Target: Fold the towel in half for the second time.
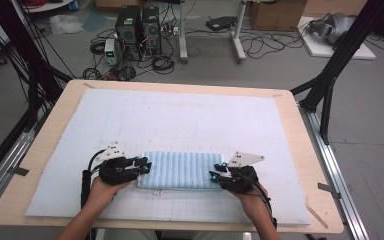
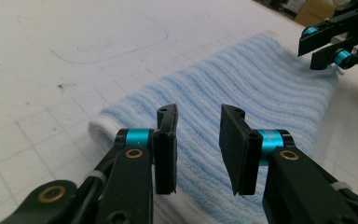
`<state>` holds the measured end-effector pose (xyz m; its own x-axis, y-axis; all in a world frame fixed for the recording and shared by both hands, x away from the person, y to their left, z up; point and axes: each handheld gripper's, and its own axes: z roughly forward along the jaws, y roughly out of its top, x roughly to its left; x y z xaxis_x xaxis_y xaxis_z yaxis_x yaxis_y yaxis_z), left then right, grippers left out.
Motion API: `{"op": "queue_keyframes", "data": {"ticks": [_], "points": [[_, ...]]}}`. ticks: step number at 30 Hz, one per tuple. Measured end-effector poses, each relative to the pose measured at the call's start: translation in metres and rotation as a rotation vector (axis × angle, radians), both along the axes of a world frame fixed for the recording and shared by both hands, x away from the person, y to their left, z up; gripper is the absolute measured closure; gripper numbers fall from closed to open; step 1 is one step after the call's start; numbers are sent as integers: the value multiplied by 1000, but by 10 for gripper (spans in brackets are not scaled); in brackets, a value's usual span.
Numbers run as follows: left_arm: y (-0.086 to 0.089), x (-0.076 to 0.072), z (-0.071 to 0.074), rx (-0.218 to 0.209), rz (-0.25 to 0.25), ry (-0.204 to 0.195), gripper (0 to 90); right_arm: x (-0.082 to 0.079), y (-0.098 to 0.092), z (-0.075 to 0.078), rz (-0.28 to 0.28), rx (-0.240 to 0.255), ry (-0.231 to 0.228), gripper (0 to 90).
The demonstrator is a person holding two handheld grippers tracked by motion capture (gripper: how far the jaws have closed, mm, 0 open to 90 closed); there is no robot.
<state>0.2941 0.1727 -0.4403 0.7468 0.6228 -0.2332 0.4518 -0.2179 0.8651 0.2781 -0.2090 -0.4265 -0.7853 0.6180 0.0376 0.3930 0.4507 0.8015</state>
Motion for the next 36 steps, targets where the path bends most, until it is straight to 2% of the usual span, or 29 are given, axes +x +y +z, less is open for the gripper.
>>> {"op": "queue_keyframes", "data": {"ticks": [2, 5, 11, 14, 19, 21, 23, 25, 26, 30, 33, 36], "points": [[-3, -1, -2, 31, 0, 12, 676, -1, 3, -5, 12, -21, 23, 654], [-6, -2, -6, 101, -3, 23, 674, -3, 6, -8, 30, -66, 22, 644], [-8, -5, -8, 160, -15, 17, 690, -9, 7, -12, 41, -110, 17, 632], [-8, -4, -8, 166, -14, 18, 708, -10, 3, -15, 40, -77, 29, 630], [-5, -2, -7, 129, 4, 26, 703, -10, -4, -12, 42, -21, 56, 606], [-2, 3, -5, 93, 24, 27, 680, -9, -7, -8, 33, 27, 43, 594], [2, 13, -3, 81, 62, 29, 684, -2, -10, -4, 7, 73, 20, 592], [5, 25, -2, 70, 103, 44, 687, 6, -11, -4, -29, 63, 20, 593], [5, 28, -3, 68, 117, 48, 688, 14, -10, -7, -56, 38, 28, 599], [5, 35, -9, 116, 128, 81, 690, 24, -8, -15, -67, -17, 55, 607], [5, 36, -10, 111, 126, 81, 685, 24, -9, -16, -71, -7, 53, 601], [10, 34, -8, 81, 129, 65, 650, 19, -15, -12, -79, 19, 41, 552]]}}
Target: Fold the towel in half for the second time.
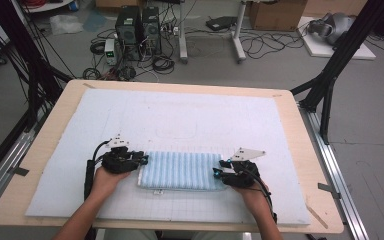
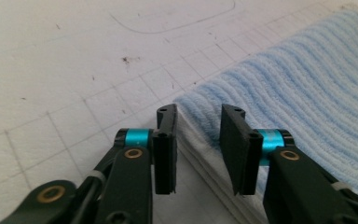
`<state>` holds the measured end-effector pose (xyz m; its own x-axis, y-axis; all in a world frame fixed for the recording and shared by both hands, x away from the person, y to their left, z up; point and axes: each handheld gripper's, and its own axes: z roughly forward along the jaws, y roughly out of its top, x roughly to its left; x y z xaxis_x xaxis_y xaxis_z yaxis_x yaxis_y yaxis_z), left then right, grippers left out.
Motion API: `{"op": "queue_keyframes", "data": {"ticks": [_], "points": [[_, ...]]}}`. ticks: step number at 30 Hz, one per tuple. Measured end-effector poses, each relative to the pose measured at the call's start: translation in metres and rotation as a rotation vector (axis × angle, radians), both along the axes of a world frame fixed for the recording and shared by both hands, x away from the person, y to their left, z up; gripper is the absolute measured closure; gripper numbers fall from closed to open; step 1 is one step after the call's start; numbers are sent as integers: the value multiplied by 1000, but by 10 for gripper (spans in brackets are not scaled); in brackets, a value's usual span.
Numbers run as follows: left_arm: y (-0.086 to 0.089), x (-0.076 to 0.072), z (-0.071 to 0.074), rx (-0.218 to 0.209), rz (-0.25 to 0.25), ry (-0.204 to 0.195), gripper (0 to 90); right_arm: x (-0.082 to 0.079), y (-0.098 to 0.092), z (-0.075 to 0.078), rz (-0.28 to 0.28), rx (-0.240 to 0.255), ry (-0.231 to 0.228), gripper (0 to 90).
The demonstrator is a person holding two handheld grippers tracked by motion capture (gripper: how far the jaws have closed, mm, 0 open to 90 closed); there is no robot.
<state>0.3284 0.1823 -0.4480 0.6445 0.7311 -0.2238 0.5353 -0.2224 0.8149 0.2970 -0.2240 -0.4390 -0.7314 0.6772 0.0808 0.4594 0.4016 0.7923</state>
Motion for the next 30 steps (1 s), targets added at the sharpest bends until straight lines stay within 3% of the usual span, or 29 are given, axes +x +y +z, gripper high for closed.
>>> {"op": "queue_keyframes", "data": {"ticks": [5, 9, 11, 15, 19, 30], "points": [[17, -7, 7, -105, -5, -116, 526, -10, -21, 16, -91, 40, -68, 367], [33, -10, 14, -190, 19, -159, 372, -18, -44, 28, -198, 27, -140, 210], [40, -12, 18, -219, 53, -198, 307, -22, -54, 32, -238, 17, -160, 178], [51, -14, 24, -236, 103, -241, 243, -28, -73, 34, -274, 16, -182, 125], [57, -18, 26, -237, 109, -254, 202, -33, -84, 35, -279, 14, -194, 121], [62, -29, 27, -207, 94, -269, 195, -30, -82, 39, -281, 27, -195, 119]]}}
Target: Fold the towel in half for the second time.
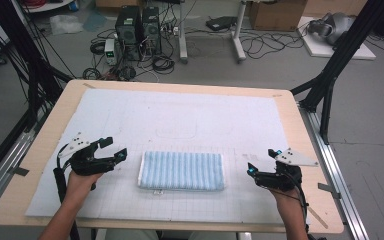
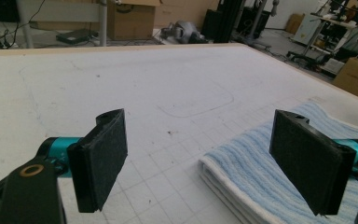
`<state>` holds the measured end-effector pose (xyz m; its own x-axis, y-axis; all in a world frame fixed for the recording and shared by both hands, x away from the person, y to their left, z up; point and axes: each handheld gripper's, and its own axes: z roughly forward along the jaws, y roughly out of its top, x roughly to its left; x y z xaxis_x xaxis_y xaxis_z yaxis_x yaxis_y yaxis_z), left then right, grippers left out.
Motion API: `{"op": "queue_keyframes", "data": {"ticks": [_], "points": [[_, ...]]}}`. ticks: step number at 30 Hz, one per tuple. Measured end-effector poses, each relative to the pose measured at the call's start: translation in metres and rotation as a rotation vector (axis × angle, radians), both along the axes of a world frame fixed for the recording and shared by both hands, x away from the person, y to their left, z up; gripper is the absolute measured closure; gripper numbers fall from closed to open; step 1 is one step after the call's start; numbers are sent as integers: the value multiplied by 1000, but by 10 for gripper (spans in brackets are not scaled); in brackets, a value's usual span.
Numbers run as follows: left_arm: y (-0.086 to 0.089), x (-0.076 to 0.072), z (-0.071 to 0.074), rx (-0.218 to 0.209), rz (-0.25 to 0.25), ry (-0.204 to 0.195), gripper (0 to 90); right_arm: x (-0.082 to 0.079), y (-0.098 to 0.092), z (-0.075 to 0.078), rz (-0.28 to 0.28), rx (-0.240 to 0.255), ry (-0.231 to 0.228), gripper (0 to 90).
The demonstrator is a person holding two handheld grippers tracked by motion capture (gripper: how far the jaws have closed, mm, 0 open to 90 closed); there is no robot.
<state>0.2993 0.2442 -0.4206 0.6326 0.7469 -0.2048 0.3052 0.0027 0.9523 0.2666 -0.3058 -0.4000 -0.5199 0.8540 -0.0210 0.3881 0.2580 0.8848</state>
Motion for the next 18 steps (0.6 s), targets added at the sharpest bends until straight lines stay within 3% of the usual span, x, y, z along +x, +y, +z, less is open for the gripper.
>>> {"op": "queue_keyframes", "data": {"ticks": [18], "points": [[2, -1, 0, 3, 23, 0, 204, 4, -1, -1, -8, 14, 9, 117]]}}
